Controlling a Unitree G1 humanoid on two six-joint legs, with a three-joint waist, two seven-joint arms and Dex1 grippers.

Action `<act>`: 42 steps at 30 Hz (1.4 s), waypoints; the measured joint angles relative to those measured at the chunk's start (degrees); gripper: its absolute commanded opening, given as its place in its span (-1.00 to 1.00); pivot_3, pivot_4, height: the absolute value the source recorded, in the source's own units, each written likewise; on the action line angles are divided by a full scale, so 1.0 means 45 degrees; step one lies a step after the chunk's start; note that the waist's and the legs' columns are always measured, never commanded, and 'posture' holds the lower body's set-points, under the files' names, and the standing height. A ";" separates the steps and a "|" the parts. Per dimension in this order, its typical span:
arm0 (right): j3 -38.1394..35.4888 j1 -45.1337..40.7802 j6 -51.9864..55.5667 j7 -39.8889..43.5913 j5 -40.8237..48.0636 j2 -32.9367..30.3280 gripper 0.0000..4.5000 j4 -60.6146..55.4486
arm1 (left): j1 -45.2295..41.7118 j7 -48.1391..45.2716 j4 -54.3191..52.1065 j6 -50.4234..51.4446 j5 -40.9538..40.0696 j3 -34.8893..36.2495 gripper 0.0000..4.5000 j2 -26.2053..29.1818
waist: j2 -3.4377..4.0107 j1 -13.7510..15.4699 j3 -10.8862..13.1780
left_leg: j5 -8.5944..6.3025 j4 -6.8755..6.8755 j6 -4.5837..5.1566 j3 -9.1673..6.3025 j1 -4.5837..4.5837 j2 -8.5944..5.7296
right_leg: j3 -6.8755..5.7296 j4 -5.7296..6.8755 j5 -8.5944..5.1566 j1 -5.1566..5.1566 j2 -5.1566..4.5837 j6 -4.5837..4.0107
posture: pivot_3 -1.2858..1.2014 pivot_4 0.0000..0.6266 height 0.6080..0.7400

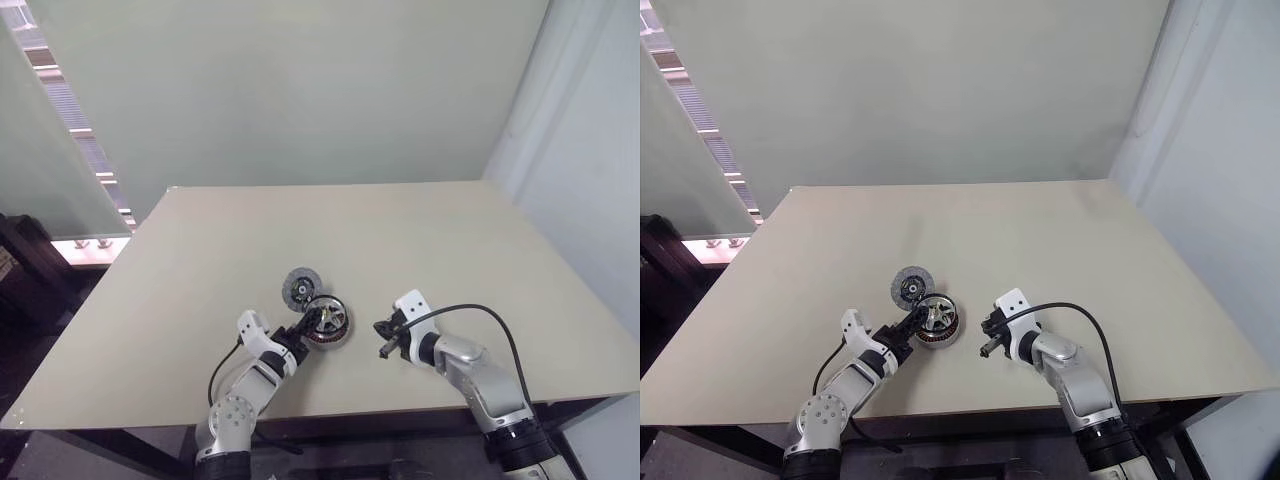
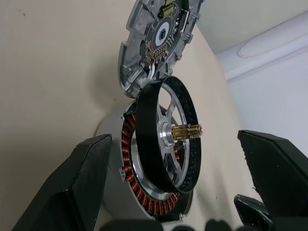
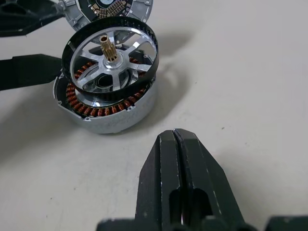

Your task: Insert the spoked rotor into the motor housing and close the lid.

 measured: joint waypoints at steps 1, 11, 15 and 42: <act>0.0000 0.0001 0.0000 -0.0008 0.0000 -0.0001 -1.00 0.0000 | -0.0006 0.0000 -0.0001 -0.0021 0.0009 0.0008 0.99 -0.0024 | 0.0000 -0.0001 0.0000 | 0.0000 -0.0001 0.0000 -0.0001 0.0001 0.0000 | -0.0001 0.0000 0.0001 0.0000 0.0000 0.0001 | 0.03 -1.00 1.00; -0.0002 0.0031 0.0000 -0.0115 0.0002 0.0000 -1.00 0.0000 | 0.0533 -0.0195 -0.1078 0.0195 -0.0077 -0.0024 0.99 0.0069 | 0.0000 -0.0002 0.0000 | 0.0000 -0.0003 0.0000 -0.0002 0.0002 0.0004 | -0.0002 0.0002 0.0000 -0.0002 0.0001 0.0000 | 0.03 -1.00 1.00; 0.0000 0.0031 0.0000 -0.0116 0.0005 0.0017 -1.00 0.0000 | 0.0649 -0.0230 -0.1533 0.0346 -0.0163 -0.0072 0.99 0.0090 | 0.0000 -0.0003 0.0000 | 0.0000 0.0003 0.0000 0.0004 0.0003 0.0003 | 0.0001 0.0002 -0.0001 0.0000 0.0000 -0.0003 | 0.03 -1.00 1.00; -0.0082 0.0269 0.0006 -0.0235 0.0008 0.0031 -1.00 -0.0027 | -0.0694 0.0147 0.0228 0.0319 0.0226 0.0147 0.99 -0.0202 | -0.0001 -0.0002 -0.0002 | 0.0001 0.0005 0.0001 -0.0001 0.0009 -0.0001 | 0.0003 0.0005 0.0003 0.0011 0.0002 0.0005 | 0.03 -1.00 1.00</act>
